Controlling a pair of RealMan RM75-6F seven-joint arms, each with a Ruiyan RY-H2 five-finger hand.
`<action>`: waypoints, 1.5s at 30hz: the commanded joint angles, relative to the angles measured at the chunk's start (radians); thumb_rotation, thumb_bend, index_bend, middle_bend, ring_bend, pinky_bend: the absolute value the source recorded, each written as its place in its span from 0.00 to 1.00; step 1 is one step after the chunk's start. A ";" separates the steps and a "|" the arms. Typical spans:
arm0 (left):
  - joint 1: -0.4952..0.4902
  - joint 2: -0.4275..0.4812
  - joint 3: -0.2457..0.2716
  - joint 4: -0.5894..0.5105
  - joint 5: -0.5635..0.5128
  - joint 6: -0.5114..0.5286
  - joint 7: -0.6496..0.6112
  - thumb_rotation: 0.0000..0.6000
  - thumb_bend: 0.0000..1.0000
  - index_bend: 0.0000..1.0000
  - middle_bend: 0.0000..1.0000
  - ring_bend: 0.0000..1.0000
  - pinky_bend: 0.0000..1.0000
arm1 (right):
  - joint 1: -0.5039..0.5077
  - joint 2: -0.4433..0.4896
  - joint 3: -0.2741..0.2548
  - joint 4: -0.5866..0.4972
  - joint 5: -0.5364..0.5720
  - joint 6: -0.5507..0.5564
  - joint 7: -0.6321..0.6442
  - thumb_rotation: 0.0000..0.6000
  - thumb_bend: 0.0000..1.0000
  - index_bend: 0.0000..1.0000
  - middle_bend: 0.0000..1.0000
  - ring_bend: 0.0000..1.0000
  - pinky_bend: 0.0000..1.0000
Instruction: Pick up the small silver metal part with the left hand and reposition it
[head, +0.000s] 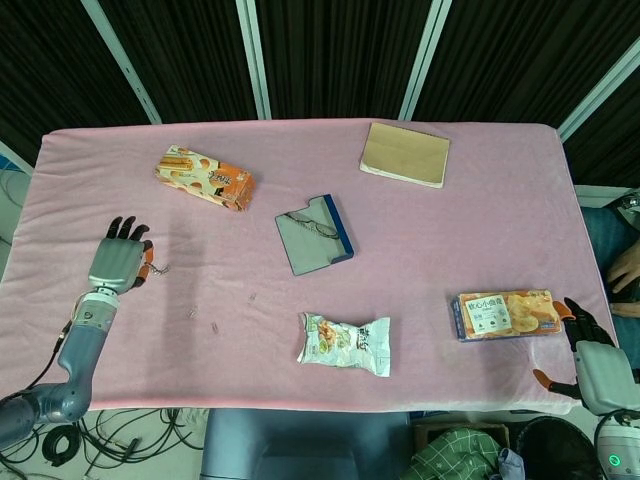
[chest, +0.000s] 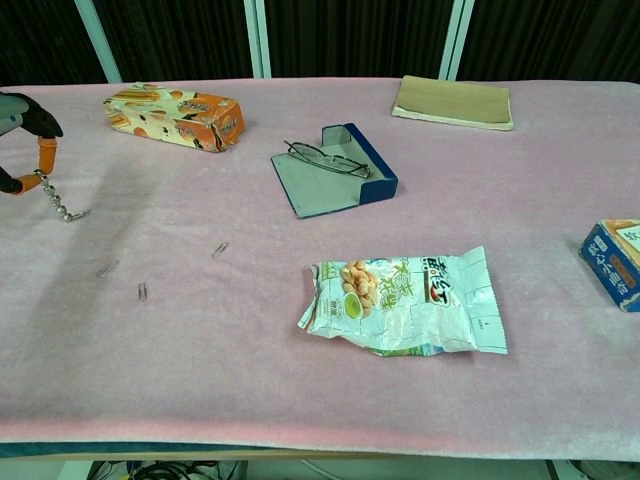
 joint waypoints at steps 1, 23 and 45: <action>0.005 0.010 -0.003 -0.016 0.012 0.012 -0.006 1.00 0.43 0.56 0.18 0.00 0.00 | 0.000 0.000 0.000 0.000 0.000 0.000 0.000 1.00 0.09 0.00 0.00 0.05 0.18; 0.066 0.127 0.096 -0.321 0.188 0.070 0.056 1.00 0.43 0.56 0.18 0.00 0.00 | -0.001 0.001 -0.001 -0.003 0.000 0.001 -0.004 1.00 0.09 0.00 0.00 0.06 0.18; 0.066 0.095 0.095 -0.308 0.267 0.071 0.056 1.00 0.43 0.56 0.18 0.00 0.00 | -0.002 0.001 -0.002 -0.002 -0.005 0.002 0.004 1.00 0.09 0.00 0.00 0.05 0.18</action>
